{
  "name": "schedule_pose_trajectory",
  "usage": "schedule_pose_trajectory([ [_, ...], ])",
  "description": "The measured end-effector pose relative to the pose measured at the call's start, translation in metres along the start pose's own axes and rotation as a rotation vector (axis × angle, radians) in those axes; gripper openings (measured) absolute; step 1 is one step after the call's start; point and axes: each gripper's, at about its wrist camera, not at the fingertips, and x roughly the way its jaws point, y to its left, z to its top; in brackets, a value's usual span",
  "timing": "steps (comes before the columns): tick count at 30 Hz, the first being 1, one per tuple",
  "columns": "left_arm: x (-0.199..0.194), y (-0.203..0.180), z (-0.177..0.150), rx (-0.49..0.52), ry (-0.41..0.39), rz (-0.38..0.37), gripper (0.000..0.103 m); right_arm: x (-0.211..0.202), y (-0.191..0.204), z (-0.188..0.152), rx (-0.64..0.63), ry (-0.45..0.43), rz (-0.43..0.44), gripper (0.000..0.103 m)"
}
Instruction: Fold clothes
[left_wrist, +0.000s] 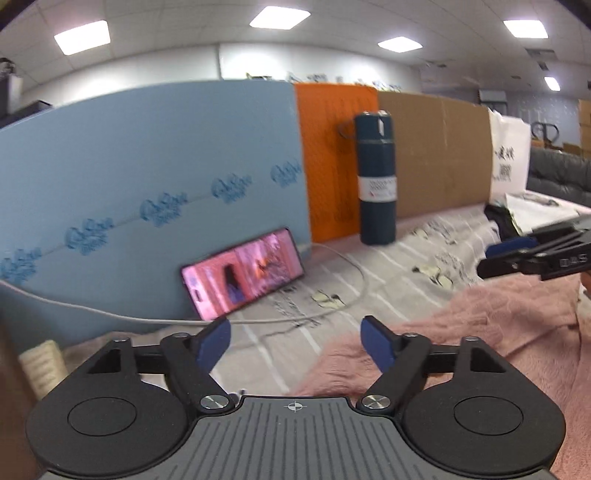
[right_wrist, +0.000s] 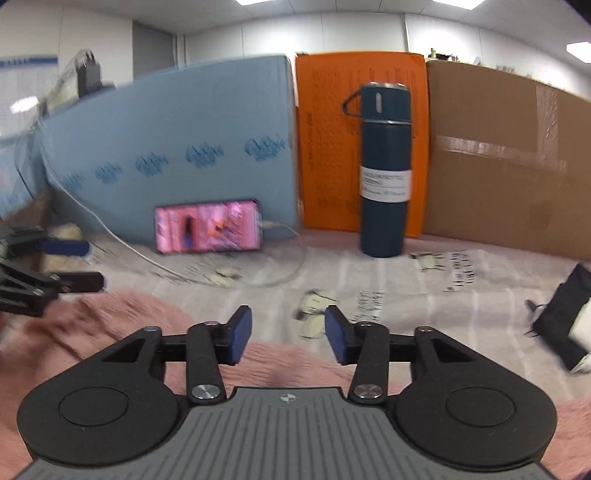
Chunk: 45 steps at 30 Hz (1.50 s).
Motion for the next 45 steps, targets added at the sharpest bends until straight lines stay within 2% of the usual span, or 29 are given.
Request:
schedule_pose_trajectory([
  [2, -0.007, 0.003, -0.004, -0.008, 0.009, 0.022, 0.089, 0.000, 0.001, 0.002, 0.099, 0.030, 0.110, 0.054],
  [4, -0.012, 0.006, -0.010, -0.022, 0.019, 0.033, 0.089, 0.012, 0.009, -0.004, 0.127, 0.090, 0.125, 0.054],
  [6, -0.018, 0.011, -0.018, -0.049, 0.027, 0.039, 0.089, 0.026, 0.019, -0.013, 0.107, 0.135, 0.075, 0.040],
  [7, -0.020, 0.013, -0.020, -0.058, 0.028, 0.044, 0.089, 0.030, 0.022, -0.016, 0.108, 0.149, 0.065, 0.019],
  [8, -0.021, 0.015, -0.023, -0.067, 0.029, 0.049, 0.089, 0.031, 0.023, -0.018, 0.126, 0.158, 0.080, 0.010],
  [12, -0.018, 0.023, -0.029, -0.076, 0.031, 0.097, 0.089, 0.012, 0.025, -0.011, 0.246, 0.103, 0.174, 0.008],
  [15, -0.006, 0.029, -0.034, -0.076, 0.067, 0.116, 0.089, -0.007, 0.031, -0.004, 0.246, 0.063, 0.177, 0.008],
  [19, 0.017, 0.037, -0.045, -0.097, 0.176, 0.173, 0.089, -0.007, 0.041, -0.008, 0.175, 0.110, 0.109, 0.008],
  [22, 0.015, 0.042, -0.047, -0.121, 0.168, 0.169, 0.089, 0.005, 0.047, -0.021, 0.122, 0.181, 0.059, 0.008],
  [25, 0.012, 0.040, -0.046, -0.113, 0.145, 0.171, 0.089, 0.013, 0.055, -0.033, 0.047, 0.194, -0.008, 0.011],
  [27, 0.008, 0.039, -0.046, -0.110, 0.123, 0.168, 0.089, 0.013, 0.061, -0.036, -0.005, 0.183, -0.035, 0.015],
  [28, 0.005, 0.040, -0.045, -0.114, 0.106, 0.166, 0.089, 0.011, 0.063, -0.035, -0.017, 0.175, -0.040, 0.022],
  [29, 0.002, 0.040, -0.045, -0.118, 0.087, 0.164, 0.089, 0.008, 0.064, -0.034, -0.020, 0.165, -0.041, 0.033],
  [33, -0.019, 0.044, -0.042, -0.131, -0.011, 0.139, 0.089, -0.020, 0.064, -0.030, -0.025, 0.065, -0.003, 0.065],
  [35, -0.031, 0.044, -0.038, -0.140, -0.050, 0.140, 0.092, -0.042, 0.068, -0.032, -0.078, 0.000, 0.016, 0.087],
  [36, -0.037, 0.043, -0.036, -0.142, -0.071, 0.145, 0.093, -0.055, 0.070, -0.034, -0.111, -0.036, 0.029, 0.090],
  [38, -0.053, 0.041, -0.035, -0.140, -0.128, 0.144, 0.098, -0.080, 0.073, -0.040, -0.180, -0.103, 0.057, 0.103],
  [41, -0.080, 0.035, -0.036, -0.120, -0.239, 0.109, 0.103, -0.115, 0.071, -0.055, -0.276, -0.163, 0.107, 0.103],
  [43, -0.097, 0.030, -0.041, -0.085, -0.301, 0.005, 0.103, -0.135, 0.064, -0.064, -0.297, -0.155, 0.159, 0.103],
  [45, -0.112, 0.023, -0.045, -0.035, -0.327, -0.109, 0.103, -0.151, 0.056, -0.073, -0.300, -0.121, 0.193, 0.103],
])
